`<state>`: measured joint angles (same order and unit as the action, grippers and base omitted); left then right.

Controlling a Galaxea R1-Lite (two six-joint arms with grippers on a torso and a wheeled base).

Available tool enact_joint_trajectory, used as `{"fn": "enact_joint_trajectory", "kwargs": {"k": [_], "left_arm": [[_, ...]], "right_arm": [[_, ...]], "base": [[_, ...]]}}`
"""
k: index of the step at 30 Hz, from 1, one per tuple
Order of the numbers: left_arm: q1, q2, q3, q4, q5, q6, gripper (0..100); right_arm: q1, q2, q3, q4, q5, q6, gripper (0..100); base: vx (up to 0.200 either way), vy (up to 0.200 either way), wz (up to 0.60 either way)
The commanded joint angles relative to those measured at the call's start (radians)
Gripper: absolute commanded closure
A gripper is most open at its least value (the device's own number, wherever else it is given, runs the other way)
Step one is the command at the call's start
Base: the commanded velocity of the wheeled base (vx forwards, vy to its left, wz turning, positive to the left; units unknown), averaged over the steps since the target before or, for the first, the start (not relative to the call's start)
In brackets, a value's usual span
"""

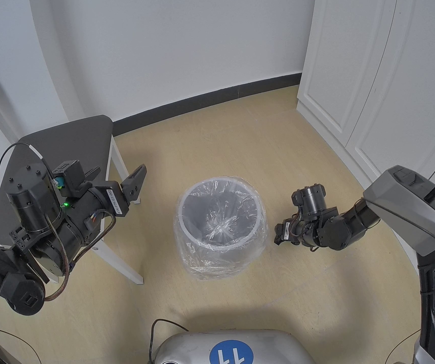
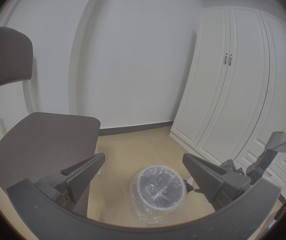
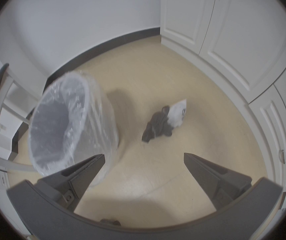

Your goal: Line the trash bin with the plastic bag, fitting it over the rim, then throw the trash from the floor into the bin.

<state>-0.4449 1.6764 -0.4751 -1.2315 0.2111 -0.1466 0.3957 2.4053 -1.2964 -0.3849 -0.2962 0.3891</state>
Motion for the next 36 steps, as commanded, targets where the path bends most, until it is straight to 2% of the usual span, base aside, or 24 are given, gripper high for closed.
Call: {"fn": "enact_joint_trajectory", "kwargs": {"k": [1, 7, 12, 19, 23, 31, 34, 36], "left_arm": [[0.000, -0.012, 0.001, 0.000, 0.001, -0.001, 0], [0.005, -0.010, 0.001, 0.000, 0.001, 0.001, 0], [0.020, -0.004, 0.003, 0.000, -0.018, -0.001, 0], [0.032, 0.002, 0.007, 0.000, -0.027, -0.001, 0], [0.034, 0.005, 0.009, 0.000, -0.027, -0.001, 0], [0.041, 0.011, 0.009, 0.000, -0.027, -0.001, 0], [0.041, 0.011, 0.010, 0.000, -0.027, -0.001, 0], [0.043, 0.011, 0.010, 0.000, -0.027, -0.001, 0]], "right_arm": [[-0.029, -0.057, -0.040, 0.001, 0.000, -0.009, 0], [-0.037, -0.017, -0.135, -0.002, -0.008, 0.007, 0], [-0.026, 0.057, -0.248, -0.003, -0.009, 0.079, 0], [-0.021, 0.153, -0.350, -0.005, -0.008, 0.099, 0], [-0.017, 0.196, -0.389, -0.025, -0.001, 0.148, 0], [-0.009, 0.253, -0.428, -0.026, 0.006, 0.163, 0], [-0.005, 0.278, -0.437, -0.025, 0.055, 0.203, 0], [-0.005, 0.291, -0.442, -0.026, 0.058, 0.205, 0]], "base": [[0.000, 0.000, 0.00], [0.000, 0.000, 0.00], [0.000, 0.000, 0.00], [0.000, 0.000, 0.00], [0.000, 0.000, 0.00], [0.000, 0.000, 0.00], [0.000, 0.000, 0.00], [0.000, 0.000, 0.00]]}}
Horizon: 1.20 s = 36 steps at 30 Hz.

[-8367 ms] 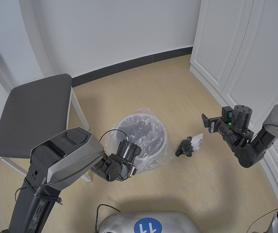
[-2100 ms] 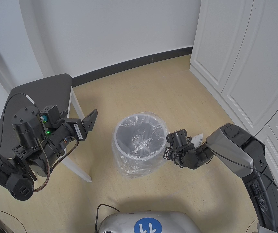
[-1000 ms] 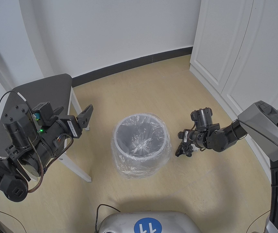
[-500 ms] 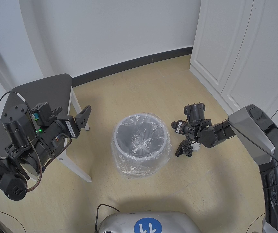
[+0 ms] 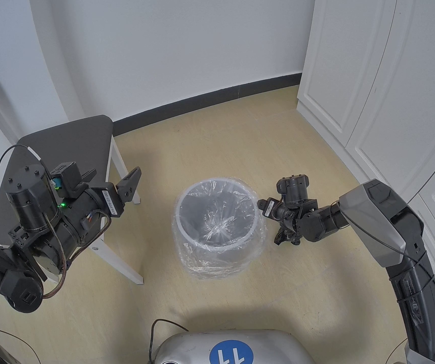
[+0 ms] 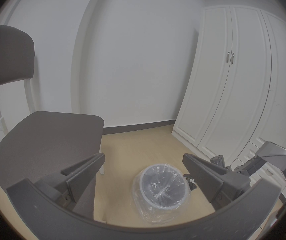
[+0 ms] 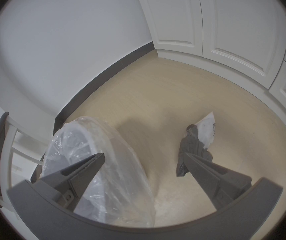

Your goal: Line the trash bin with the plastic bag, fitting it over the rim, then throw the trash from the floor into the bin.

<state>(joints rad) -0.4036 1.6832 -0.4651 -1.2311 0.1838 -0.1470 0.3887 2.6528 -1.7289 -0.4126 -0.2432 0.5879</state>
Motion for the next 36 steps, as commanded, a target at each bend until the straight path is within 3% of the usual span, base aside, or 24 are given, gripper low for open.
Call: {"fn": "enact_joint_trajectory", "kwargs": {"k": [1, 25, 35, 36], "left_arm": [[0.003, 0.004, 0.000, -0.001, 0.000, 0.000, 0], [0.008, 0.067, 0.020, -0.002, 0.000, -0.002, 0], [-0.018, 0.081, 0.056, -0.002, 0.002, -0.002, 0], [-0.041, 0.085, 0.074, -0.002, 0.002, -0.002, 0]], "right_arm": [[0.001, 0.052, -0.015, 0.003, 0.005, 0.009, 0], [-0.070, 0.194, -0.092, 0.021, 0.013, -0.045, 0], [-0.076, 0.049, 0.085, 0.008, 0.016, -0.048, 0], [-0.080, -0.024, 0.170, 0.005, 0.045, -0.036, 0]], "base": [[0.000, 0.000, 0.00], [0.000, 0.000, 0.00], [0.000, 0.000, 0.00], [0.000, 0.000, 0.00]]}}
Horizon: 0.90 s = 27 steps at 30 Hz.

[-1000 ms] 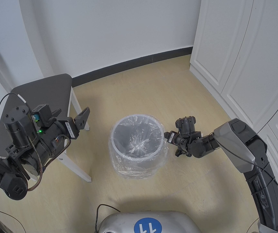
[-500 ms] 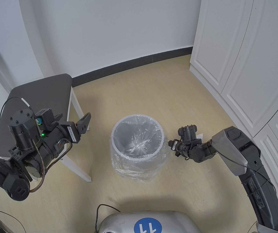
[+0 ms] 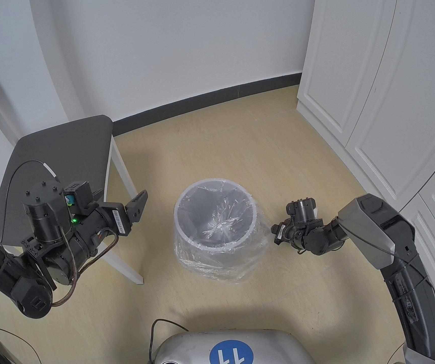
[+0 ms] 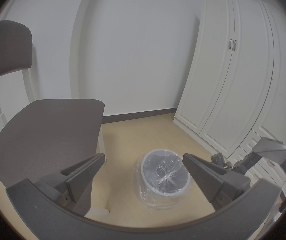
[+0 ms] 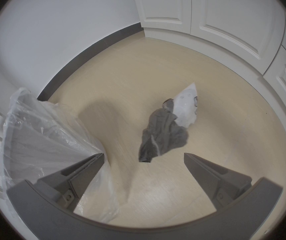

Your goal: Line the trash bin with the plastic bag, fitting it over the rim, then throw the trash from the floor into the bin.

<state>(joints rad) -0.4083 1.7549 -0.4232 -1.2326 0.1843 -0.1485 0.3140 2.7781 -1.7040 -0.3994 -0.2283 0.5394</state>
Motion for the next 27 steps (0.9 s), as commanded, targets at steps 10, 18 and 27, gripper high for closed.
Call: {"fn": "enact_joint_trajectory", "kwargs": {"k": [10, 18, 27], "left_arm": [[-0.139, 0.035, 0.123, -0.001, 0.004, 0.003, 0], [-0.230, 0.127, 0.225, -0.001, 0.015, 0.073, 0], [-0.368, 0.518, 0.216, -0.269, 0.106, 0.069, 0]], "right_arm": [[-0.024, -0.264, 0.449, -0.338, 0.162, 0.080, 0], [-0.072, -0.218, 0.460, -0.380, 0.184, 0.082, 0], [-0.085, -0.137, 0.374, -0.401, 0.172, 0.117, 0]], "base": [[0.000, 0.000, 0.00], [0.000, 0.000, 0.00], [0.000, 0.000, 0.00]]}}
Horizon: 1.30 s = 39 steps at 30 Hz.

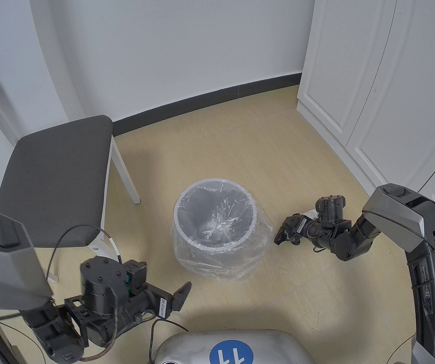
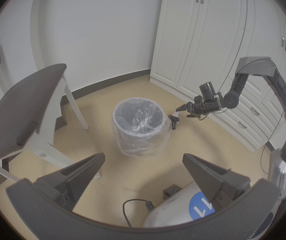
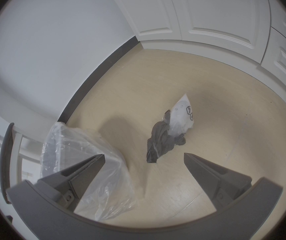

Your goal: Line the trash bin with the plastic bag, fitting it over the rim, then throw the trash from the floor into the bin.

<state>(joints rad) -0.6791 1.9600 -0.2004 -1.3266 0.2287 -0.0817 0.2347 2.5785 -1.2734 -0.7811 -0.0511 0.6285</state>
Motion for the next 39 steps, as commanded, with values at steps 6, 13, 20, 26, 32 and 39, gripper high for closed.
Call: {"fn": "enact_joint_trajectory", "kwargs": {"k": [6, 13, 20, 26, 32, 39], "left_arm": [[-0.071, 0.433, -0.082, -0.200, 0.092, 0.126, 0], [0.075, 0.444, -0.249, -0.115, 0.008, 0.254, 0], [0.171, 0.458, -0.516, 0.205, -0.052, 0.254, 0], [0.219, 0.522, -0.720, 0.359, -0.066, 0.255, 0], [0.270, 0.612, -0.844, 0.443, -0.101, 0.266, 0], [0.314, 0.625, -0.975, 0.575, -0.101, 0.281, 0]], "right_arm": [[-0.018, 0.100, -0.103, -0.038, -0.006, 0.046, 0], [-0.038, 0.150, -0.175, -0.038, -0.019, 0.045, 0], [-0.041, 0.154, -0.179, -0.038, -0.035, 0.046, 0], [-0.043, 0.155, -0.181, -0.040, -0.036, 0.048, 0], [-0.043, 0.155, -0.179, -0.040, -0.036, 0.048, 0], [-0.043, 0.155, -0.182, -0.040, -0.035, 0.048, 0]], "base": [[0.000, 0.000, 0.00], [0.000, 0.000, 0.00], [0.000, 0.000, 0.00], [0.000, 0.000, 0.00], [0.000, 0.000, 0.00], [0.000, 0.000, 0.00]]}}
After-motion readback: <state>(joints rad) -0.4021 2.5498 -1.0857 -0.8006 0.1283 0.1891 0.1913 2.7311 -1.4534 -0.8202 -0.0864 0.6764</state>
